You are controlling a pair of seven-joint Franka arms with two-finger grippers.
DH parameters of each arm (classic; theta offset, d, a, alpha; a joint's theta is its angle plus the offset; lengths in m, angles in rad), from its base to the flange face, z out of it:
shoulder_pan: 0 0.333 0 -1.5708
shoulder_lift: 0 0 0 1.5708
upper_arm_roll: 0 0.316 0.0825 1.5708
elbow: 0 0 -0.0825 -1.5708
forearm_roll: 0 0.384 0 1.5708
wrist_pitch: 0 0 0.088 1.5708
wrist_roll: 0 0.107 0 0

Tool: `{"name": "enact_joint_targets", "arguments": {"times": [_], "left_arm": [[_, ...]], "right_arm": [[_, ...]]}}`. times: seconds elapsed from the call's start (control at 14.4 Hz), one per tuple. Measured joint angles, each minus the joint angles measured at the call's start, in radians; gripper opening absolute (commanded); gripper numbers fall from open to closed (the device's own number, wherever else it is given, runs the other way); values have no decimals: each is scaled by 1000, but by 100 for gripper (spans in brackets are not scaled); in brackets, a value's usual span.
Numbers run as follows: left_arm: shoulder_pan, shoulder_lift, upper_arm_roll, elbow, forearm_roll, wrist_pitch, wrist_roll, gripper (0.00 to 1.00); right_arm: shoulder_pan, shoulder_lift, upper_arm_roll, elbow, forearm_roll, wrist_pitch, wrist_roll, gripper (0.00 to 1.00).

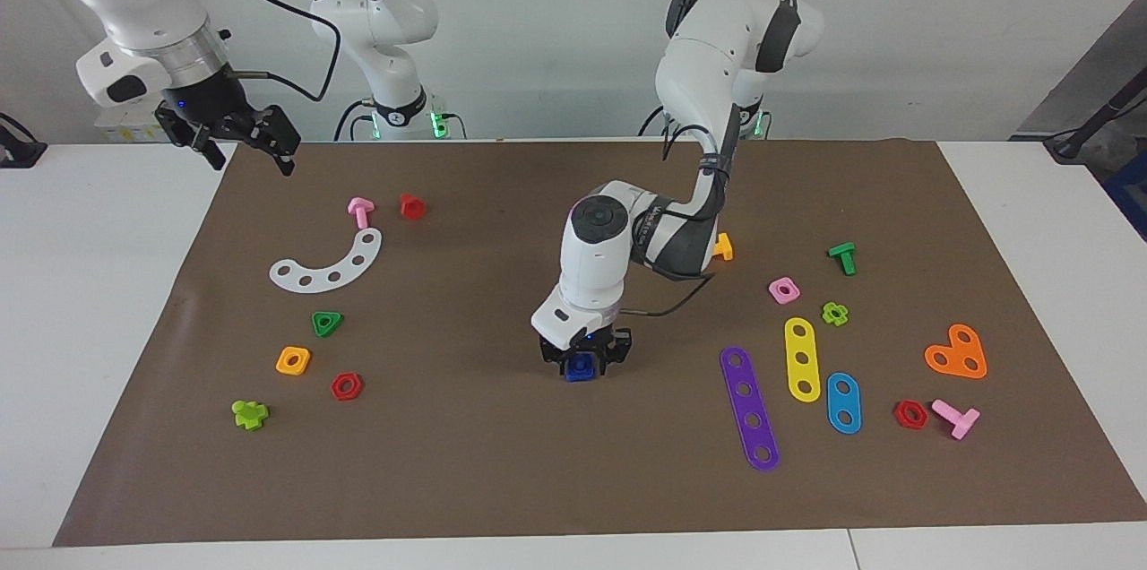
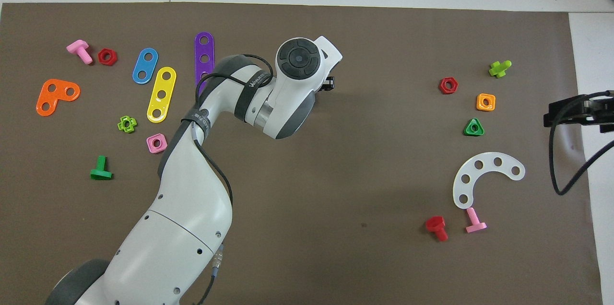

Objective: Unscrew and place screws in storage area

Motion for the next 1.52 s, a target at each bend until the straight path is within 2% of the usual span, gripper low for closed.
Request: {"name": "enact_joint_targets", "arguments": {"times": [0.76,1.52], "left_arm": [[0,0,0,-5,0,0,0,50],[0,0,0,-2,0,-13,0,45]], "right_arm": [[0,0,0,0,0,0,0,100],[0,0,0,0,0,0,0,100]]}}
